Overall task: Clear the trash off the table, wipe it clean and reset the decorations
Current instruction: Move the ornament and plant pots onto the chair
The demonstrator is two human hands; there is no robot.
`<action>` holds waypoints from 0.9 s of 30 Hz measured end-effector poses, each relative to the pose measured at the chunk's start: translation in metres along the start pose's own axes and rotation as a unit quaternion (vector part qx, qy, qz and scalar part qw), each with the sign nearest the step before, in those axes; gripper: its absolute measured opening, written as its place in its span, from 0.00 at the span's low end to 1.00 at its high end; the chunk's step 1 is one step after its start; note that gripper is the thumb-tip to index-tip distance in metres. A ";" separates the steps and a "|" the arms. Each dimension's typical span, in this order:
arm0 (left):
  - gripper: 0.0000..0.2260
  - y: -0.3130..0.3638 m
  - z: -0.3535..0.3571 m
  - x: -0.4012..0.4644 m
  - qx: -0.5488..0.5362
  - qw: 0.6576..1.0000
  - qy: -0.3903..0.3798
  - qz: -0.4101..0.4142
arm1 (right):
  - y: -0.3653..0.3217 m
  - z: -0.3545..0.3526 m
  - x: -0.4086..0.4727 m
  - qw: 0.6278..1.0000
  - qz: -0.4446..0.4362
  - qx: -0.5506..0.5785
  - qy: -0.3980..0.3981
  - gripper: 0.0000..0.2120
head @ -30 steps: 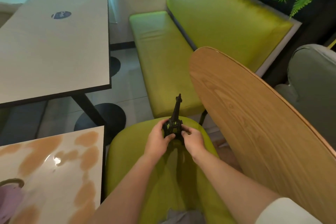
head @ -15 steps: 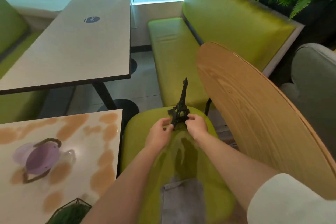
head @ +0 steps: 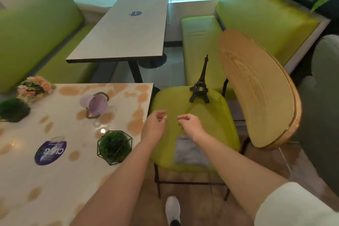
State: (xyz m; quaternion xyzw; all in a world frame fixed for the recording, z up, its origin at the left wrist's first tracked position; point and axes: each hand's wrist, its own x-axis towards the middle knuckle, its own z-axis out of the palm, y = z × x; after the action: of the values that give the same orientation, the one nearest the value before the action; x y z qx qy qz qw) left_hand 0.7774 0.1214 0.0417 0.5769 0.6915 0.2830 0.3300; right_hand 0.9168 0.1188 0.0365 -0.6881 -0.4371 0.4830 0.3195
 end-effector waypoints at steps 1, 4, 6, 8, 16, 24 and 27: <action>0.11 -0.005 -0.004 -0.007 -0.003 1.000 -0.001 0.000 | 0.001 0.005 -0.006 1.000 0.002 0.003 -0.010 0.08; 0.10 -0.018 -0.023 -0.032 -0.019 1.000 0.008 -0.011 | 0.008 0.022 -0.028 0.999 0.006 -0.007 -0.044 0.09; 0.09 -0.027 -0.035 -0.045 -0.022 0.999 0.023 -0.018 | 0.010 0.033 -0.040 0.998 0.010 -0.006 -0.059 0.09; 0.09 -0.039 -0.050 -0.057 -0.019 0.998 0.051 -0.019 | 0.012 0.045 -0.049 0.998 0.009 -0.009 -0.067 0.08; 0.10 -0.097 -0.104 -0.067 0.010 0.980 0.174 -0.096 | 0.009 0.099 -0.065 0.993 0.010 -0.038 -0.107 0.02; 0.24 -0.145 -0.115 -0.054 -0.042 0.952 0.150 -0.262 | -0.011 0.153 -0.060 0.985 0.014 -0.049 -0.164 0.19; 0.22 -0.153 -0.112 -0.052 -0.079 0.953 0.117 -0.267 | -0.015 0.166 -0.057 0.979 0.011 -0.082 -0.185 0.24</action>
State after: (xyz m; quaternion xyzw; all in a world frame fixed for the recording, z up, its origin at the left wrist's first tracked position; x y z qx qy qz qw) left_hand 0.6024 0.0424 0.0004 0.3065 0.8291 0.3040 0.3553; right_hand 0.7468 0.0761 0.0166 -0.6156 -0.5187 0.5682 0.1705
